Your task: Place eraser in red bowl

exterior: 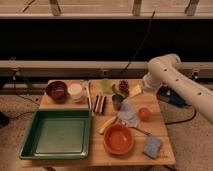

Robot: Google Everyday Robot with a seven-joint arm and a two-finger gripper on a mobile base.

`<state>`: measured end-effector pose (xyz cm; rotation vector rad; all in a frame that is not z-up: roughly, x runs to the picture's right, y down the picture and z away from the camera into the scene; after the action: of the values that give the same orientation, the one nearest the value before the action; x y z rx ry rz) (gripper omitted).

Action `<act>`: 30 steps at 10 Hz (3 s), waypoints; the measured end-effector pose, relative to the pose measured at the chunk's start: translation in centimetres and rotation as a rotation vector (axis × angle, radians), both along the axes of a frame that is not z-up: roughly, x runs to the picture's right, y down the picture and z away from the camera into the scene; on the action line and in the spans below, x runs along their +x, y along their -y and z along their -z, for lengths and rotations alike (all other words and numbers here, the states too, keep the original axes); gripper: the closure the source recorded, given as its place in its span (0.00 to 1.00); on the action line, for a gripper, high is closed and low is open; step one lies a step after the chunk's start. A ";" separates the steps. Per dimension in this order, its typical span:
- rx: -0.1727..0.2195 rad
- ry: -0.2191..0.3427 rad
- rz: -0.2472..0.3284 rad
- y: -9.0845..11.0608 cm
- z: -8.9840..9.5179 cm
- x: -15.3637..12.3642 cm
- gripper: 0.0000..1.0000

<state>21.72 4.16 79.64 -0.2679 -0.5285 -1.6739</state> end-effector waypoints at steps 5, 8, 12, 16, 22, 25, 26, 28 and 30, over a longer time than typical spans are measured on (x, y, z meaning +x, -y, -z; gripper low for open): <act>-0.002 0.000 -0.001 -0.1 -0.1 0.0 0.20; -0.002 0.000 -0.001 -0.1 -0.1 0.0 0.20; -0.002 0.001 -0.001 -0.1 -0.1 0.0 0.20; -0.002 0.001 -0.001 -0.1 -0.1 0.0 0.20; -0.002 0.000 -0.001 -0.1 -0.1 0.0 0.20; -0.002 0.000 -0.001 -0.1 -0.1 0.0 0.20; -0.003 -0.001 0.000 -0.1 -0.1 -0.1 0.20; 0.002 0.008 0.020 -0.1 0.3 -0.9 0.20; 0.006 0.024 0.043 0.2 0.5 -4.2 0.20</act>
<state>17.56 3.92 79.15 -0.2567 -0.5387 -1.7221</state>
